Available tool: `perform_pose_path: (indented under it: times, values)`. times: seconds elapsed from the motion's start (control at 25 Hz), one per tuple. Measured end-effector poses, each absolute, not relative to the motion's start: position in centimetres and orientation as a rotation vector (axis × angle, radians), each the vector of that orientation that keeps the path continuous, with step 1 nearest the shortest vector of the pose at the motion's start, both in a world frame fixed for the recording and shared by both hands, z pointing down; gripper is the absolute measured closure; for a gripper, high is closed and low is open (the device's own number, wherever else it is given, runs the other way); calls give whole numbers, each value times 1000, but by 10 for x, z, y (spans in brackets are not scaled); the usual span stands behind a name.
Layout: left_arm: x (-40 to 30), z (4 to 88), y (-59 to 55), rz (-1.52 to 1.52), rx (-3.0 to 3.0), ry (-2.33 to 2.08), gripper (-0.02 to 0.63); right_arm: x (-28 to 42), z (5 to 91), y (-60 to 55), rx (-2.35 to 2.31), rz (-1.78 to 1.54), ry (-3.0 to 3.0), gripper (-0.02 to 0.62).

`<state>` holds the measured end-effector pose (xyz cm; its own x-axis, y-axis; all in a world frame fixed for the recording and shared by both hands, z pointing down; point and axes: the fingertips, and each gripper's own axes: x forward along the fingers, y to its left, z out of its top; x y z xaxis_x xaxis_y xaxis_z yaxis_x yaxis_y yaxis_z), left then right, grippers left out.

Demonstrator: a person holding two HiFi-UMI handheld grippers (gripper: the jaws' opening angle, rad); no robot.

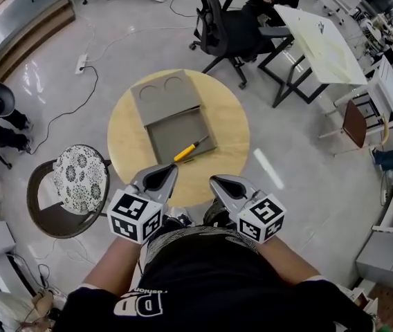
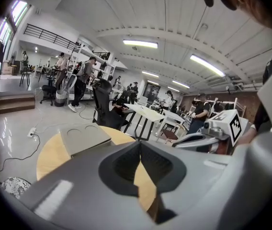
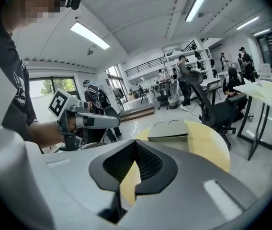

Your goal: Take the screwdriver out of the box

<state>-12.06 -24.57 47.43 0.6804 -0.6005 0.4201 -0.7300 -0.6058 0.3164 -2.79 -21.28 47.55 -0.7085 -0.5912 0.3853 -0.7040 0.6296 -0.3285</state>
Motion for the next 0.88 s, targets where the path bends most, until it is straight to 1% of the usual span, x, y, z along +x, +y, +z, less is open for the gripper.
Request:
perform_pose_path:
  times: [0.48,0.68,0.88]
  values:
    - [-119,475,-274,436,2392,-1201,546,-15,471,-271,905,640,-2658,595]
    - [-110,488,-284,518,2379,-1250,546,-7,478,-282,839,655,-2661,595]
    - [-99,507,-295,669,2388,-1253,545,-3,491,-292,799,689,-2657,595]
